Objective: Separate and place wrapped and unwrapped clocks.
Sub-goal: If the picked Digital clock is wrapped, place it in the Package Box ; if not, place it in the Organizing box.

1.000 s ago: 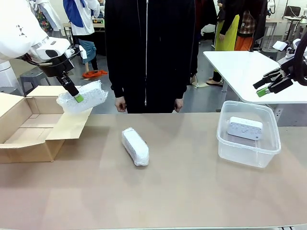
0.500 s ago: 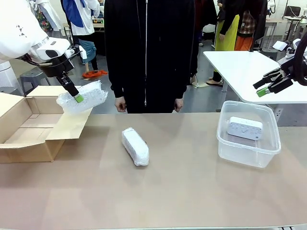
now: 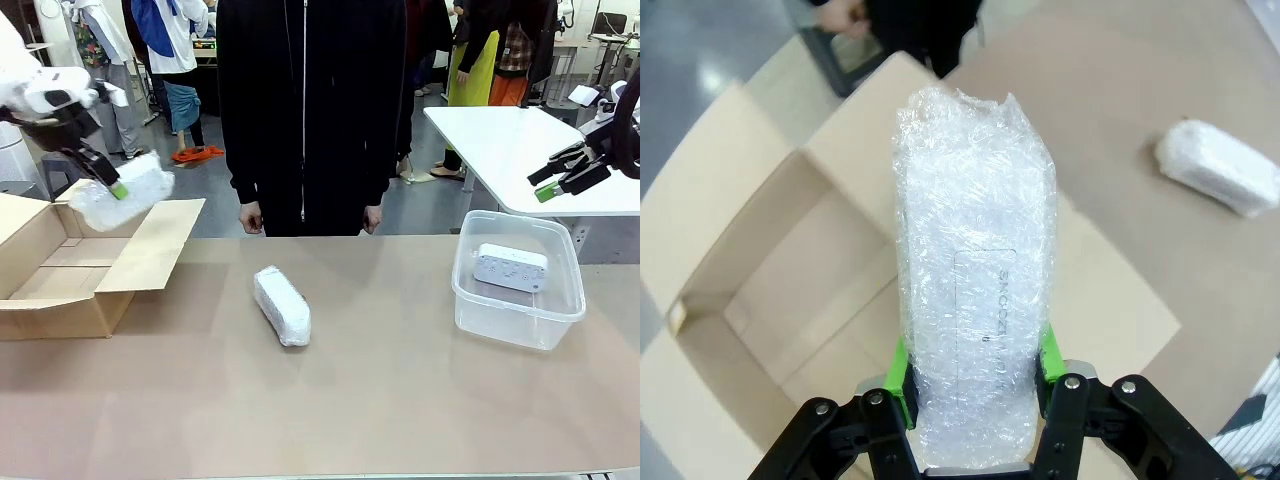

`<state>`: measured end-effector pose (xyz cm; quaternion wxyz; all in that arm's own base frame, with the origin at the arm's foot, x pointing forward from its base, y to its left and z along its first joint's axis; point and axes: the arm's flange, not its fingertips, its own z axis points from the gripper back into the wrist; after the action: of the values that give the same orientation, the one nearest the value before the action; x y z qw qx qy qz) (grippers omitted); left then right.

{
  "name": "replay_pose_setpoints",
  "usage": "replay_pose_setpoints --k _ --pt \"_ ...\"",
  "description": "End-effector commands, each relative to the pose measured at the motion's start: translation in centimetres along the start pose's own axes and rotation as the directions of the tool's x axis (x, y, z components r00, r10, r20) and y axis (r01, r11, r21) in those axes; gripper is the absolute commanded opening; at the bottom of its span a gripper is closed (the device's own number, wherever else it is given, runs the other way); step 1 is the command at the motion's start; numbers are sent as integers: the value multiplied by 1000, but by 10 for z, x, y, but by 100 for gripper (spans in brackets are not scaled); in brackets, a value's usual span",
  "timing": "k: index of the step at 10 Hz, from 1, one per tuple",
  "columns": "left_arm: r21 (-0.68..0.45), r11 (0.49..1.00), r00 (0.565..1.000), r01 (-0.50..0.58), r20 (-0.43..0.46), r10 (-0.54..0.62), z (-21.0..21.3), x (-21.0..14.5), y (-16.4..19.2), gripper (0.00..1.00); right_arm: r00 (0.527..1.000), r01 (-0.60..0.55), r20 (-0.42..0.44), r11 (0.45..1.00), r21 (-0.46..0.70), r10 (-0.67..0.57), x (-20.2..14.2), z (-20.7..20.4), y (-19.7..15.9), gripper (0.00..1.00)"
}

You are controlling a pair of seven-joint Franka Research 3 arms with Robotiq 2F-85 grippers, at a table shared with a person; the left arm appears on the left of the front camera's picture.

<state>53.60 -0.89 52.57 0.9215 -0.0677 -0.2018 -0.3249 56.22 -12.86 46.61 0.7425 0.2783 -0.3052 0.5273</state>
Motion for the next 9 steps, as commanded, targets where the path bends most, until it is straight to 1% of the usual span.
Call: replay_pose_setpoints --k 1,2,4,7,9 --pt "51 988 989 -146 39 144 13 -16 9 54 1000 0 1 1000 1 0 0 0 1 100" --pt "62 973 974 -222 47 220 17 -25 21 54 1000 0 1 1000 1 0 0 0 1 100" --pt "103 926 931 -364 30 363 19 -37 36 54 1000 0 1 1000 1 0 0 0 1 100" --pt "190 872 886 -451 -23 463 3 -45 44 54 1000 0 1 1000 1 0 0 0 1 100" --pt "232 850 871 -473 -23 491 -9 -45 45 54 1000 0 1 1000 1 0 0 0 1 100"
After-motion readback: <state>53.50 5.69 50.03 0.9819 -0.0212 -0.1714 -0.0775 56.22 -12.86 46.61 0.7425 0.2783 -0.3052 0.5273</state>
